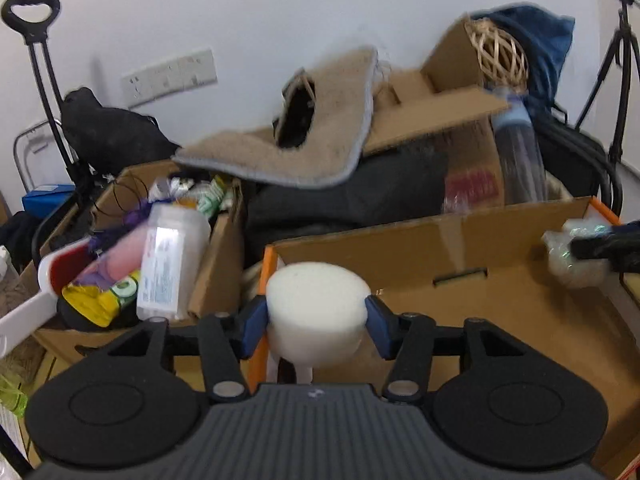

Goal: Organize soft objects
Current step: 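Carry both items over the red-printed cardboard box and open both grippers to drop them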

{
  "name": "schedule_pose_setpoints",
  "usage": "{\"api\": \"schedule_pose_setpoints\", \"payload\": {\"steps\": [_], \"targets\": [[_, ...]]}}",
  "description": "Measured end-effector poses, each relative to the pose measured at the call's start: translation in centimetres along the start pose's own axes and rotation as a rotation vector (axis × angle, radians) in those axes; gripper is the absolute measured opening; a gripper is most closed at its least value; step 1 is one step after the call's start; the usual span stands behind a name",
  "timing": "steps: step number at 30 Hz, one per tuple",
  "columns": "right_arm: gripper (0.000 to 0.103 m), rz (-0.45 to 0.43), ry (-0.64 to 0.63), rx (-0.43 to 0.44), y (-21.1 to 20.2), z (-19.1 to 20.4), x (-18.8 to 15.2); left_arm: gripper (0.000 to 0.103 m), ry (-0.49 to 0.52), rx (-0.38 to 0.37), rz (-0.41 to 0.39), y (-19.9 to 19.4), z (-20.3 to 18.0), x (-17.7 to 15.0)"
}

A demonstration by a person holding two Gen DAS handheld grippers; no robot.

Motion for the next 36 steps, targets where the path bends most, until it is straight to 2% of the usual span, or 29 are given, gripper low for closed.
{"api": "schedule_pose_setpoints", "payload": {"steps": [1,2,5,8,10,12,15,17,23,27,30,33,36], "targets": [[0.056,0.016,-0.029,-0.036,0.8,0.3,-0.1,0.068,0.009,-0.001,0.016,0.1,-0.2,0.0],[0.060,0.031,-0.052,-0.061,1.3,0.5,-0.3,0.072,0.025,-0.003,0.029,0.2,-0.3,-0.2],[0.066,0.014,-0.059,-0.058,0.9,0.6,-0.3,0.072,0.047,0.004,0.026,0.2,-0.7,-0.8],[0.068,-0.013,-0.046,-0.038,-1.4,0.4,0.3,0.072,-0.006,-0.027,0.028,-1.3,0.2,-0.4],[0.068,-0.039,-0.043,-0.027,-4.2,0.3,1.0,0.073,-0.041,-0.044,0.009,-3.7,0.8,0.6],[0.068,-0.073,-0.044,-0.015,-7.3,0.1,2.2,0.073,-0.060,-0.052,-0.035,-7.5,1.3,1.8],[0.076,-0.153,-0.069,-0.016,-13.9,0.1,3.3,0.082,-0.049,-0.036,-0.128,-14.1,1.9,3.3],[0.081,-0.200,-0.086,-0.034,-18.5,0.2,3.5,0.084,-0.039,-0.027,-0.172,-18.8,2.3,3.8],[0.083,-0.292,-0.084,-0.008,-30.9,-0.1,2.3,0.089,-0.024,-0.022,-0.273,-31.2,3.5,2.9],[0.084,-0.338,-0.103,-0.008,-37.2,0.4,-0.8,0.091,-0.024,-0.033,-0.330,-37.4,3.9,-0.1],[0.085,-0.376,-0.111,0.046,-41.0,0.8,-5.4,0.096,-0.015,-0.020,-0.426,-41.7,3.6,-5.4],[0.089,-0.436,-0.138,0.108,-43.9,1.4,-12.1,0.099,0.005,-0.022,-0.505,-44.7,2.4,-12.2],[0.094,-0.489,-0.132,0.169,-46.0,2.1,-20.0,0.102,-0.022,-0.060,-0.520,-46.4,1.5,-19.0]]}}
Point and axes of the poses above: each gripper's, at about its wrist camera, not at the fingertips, and y roughly the way its jaws point, z to its left, x to its top, the point moved 2 cm from there along y, roughly the way its jaws point, and after that the axes turned 2 degrees about -x, right-handed, at the moved point
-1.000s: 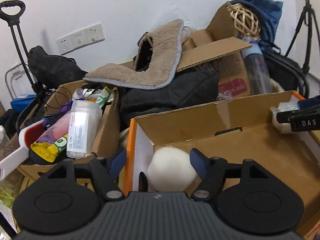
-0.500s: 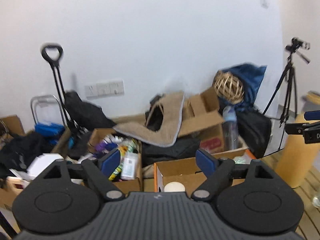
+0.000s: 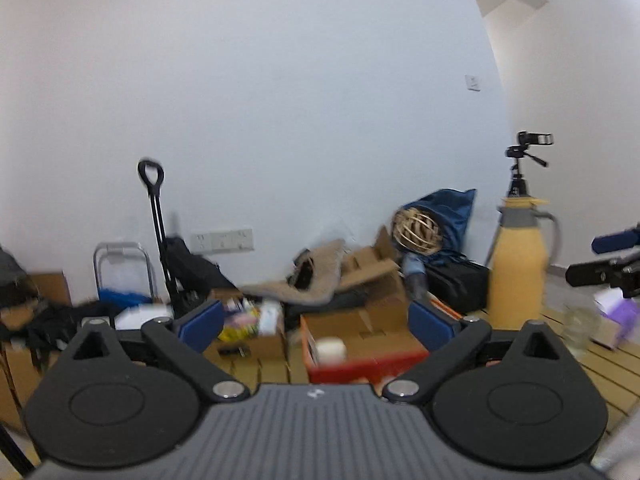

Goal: Organize soft objects
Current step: 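Grasp the white-and-yellow plush toy with both grippers together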

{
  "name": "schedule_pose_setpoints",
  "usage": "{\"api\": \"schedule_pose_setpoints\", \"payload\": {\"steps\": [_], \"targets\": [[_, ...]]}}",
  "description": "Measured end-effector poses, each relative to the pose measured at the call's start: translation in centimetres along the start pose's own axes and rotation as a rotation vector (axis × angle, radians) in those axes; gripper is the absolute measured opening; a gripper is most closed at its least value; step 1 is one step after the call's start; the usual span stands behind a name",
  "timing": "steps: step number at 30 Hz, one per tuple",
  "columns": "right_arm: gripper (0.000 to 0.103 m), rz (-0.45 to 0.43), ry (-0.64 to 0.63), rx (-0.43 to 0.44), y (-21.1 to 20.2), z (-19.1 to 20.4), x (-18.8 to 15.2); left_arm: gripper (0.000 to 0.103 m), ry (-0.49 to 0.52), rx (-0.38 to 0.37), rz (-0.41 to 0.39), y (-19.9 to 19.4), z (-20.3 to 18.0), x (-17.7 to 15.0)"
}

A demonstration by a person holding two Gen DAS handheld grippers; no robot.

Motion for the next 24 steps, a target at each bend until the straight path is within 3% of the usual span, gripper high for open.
{"api": "schedule_pose_setpoints", "payload": {"steps": [4,7,10,13,15,17,20,24], "targets": [[0.096,-0.031,0.034,0.008,-4.3,2.2,-8.7,0.103,-0.070,0.000,0.057,-3.2,-0.9,-7.0],[0.096,0.010,0.070,0.034,-4.3,2.9,-12.1,0.103,-0.123,0.023,0.158,-2.3,-0.8,-10.1],[0.094,0.048,0.079,0.075,-2.4,3.1,-12.5,0.103,-0.116,0.036,0.190,0.7,-0.1,-10.4],[0.093,0.063,0.103,0.095,1.6,3.4,-11.8,0.103,-0.205,-0.010,0.203,4.5,1.4,-10.8],[0.087,0.096,0.120,0.131,5.0,3.7,-11.2,0.094,-0.305,-0.052,0.272,8.9,2.6,-11.2],[0.077,0.130,0.114,0.164,9.0,4.3,-10.5,0.086,-0.337,-0.061,0.348,13.2,3.4,-11.7],[0.071,0.166,0.081,0.187,14.8,5.5,-9.7,0.084,-0.345,-0.084,0.395,18.0,4.3,-12.5],[0.059,0.216,0.075,0.213,21.5,6.5,-8.9,0.083,-0.498,-0.144,0.420,21.4,5.7,-14.2]]}}
Point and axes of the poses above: each gripper's, at about its wrist camera, not at the fingertips, and y roughly the way its jaws point, z to its left, x to its top, the point moved 2 cm from there along y, roughly the way its jaws point, and after that the axes turned 2 degrees about -x, right-handed, at the moved point
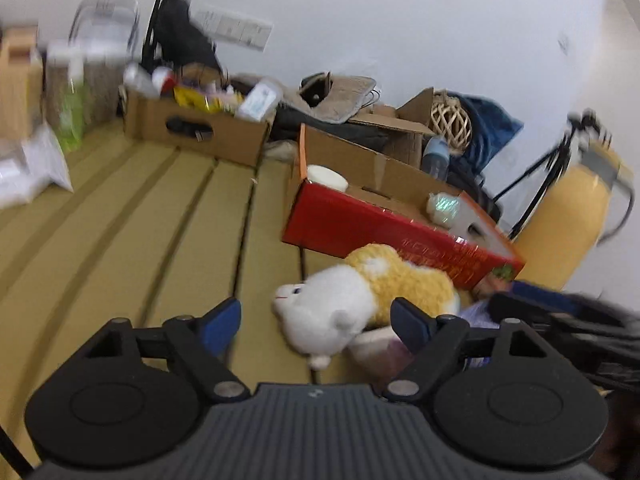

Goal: Organize soft objects
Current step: 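Grasp the white-and-yellow plush toy with both grippers together, then carry the plush toy into the cardboard box and open both grippers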

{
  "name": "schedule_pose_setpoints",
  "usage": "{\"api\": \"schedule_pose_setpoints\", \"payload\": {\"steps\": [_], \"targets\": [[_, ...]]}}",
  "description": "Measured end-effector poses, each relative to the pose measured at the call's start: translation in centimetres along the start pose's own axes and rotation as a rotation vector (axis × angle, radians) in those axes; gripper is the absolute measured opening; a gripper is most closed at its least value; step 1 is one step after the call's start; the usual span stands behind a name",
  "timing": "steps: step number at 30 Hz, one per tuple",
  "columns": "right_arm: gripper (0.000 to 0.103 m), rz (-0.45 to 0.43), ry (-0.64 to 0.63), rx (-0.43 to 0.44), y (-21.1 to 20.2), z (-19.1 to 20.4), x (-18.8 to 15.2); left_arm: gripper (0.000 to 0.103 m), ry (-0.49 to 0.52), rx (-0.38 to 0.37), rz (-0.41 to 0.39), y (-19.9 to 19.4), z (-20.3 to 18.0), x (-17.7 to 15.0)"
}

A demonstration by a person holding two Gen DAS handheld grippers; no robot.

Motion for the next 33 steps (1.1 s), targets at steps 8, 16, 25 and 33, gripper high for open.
{"api": "schedule_pose_setpoints", "payload": {"steps": [8,16,25,33], "targets": [[0.047,0.061,0.087,0.060,5.4,-0.8,-1.6,0.067,-0.180,-0.124,0.036,3.1,3.5,-0.7],[0.046,0.077,0.100,0.107,6.1,-1.3,-2.3,0.050,-0.197,-0.130,0.039,3.7,3.4,-0.5],[0.041,-0.010,0.080,0.094,3.3,-0.4,-1.3,0.050,-0.090,-0.131,-0.081,1.3,1.1,-0.1],[0.041,-0.158,0.156,0.020,-7.1,-1.5,-1.9,0.050,0.071,-0.212,-0.147,-3.8,-7.2,-0.8]]}}
Point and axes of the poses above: each gripper's, at about its wrist camera, not at the fingertips, and y roughly the way its jaws point, z to its left, x to its top, the point moved 2 cm from there along y, roughly the way its jaws point, and after that the axes turned 2 degrees about -x, right-handed, at the moved point
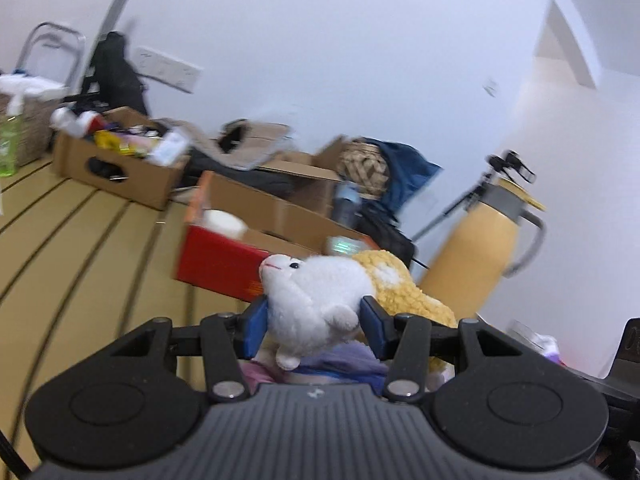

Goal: Organize soft objects
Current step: 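Carry the plush toy into the cardboard box and open both grippers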

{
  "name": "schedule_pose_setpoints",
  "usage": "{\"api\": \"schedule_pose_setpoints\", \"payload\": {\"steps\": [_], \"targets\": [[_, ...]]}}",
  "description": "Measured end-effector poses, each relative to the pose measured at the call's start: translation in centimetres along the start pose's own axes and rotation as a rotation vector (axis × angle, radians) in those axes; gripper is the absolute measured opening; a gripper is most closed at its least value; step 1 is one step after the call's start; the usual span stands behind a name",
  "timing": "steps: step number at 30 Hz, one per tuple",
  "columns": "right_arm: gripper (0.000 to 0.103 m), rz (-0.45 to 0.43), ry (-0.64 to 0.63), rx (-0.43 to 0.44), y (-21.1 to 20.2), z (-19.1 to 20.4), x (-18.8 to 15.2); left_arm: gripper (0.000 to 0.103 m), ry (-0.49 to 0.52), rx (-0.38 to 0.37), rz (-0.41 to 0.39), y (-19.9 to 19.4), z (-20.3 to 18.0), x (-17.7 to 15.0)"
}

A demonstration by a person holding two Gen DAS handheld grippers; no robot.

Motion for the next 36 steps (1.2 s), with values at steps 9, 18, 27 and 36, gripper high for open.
{"api": "schedule_pose_setpoints", "payload": {"steps": [9,18,27,36], "targets": [[0.041,-0.044,0.054,-0.084,-5.1,-4.1,1.1,0.050,0.088,-0.073,0.035,2.7,-6.1,0.3],[0.041,-0.028,0.154,-0.116,2.3,-11.0,6.1,0.050,0.112,-0.062,0.147,14.3,-6.0,6.0],[0.041,0.113,0.211,-0.209,13.8,-17.8,7.0,0.051,0.028,0.016,0.326,28.2,-2.0,7.0],[0.045,0.199,-0.033,-0.394,16.5,-15.9,5.3,0.055,0.080,0.078,0.441,31.8,-1.9,4.6]]}}
Point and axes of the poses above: each gripper's, at about its wrist camera, not at the fingertips, and y roughly the way its jaws point, z to its left, x to its top, the point moved 2 cm from there along y, roughly the way its jaws point, and after that the axes turned 2 degrees about -x, right-handed, at the moved point
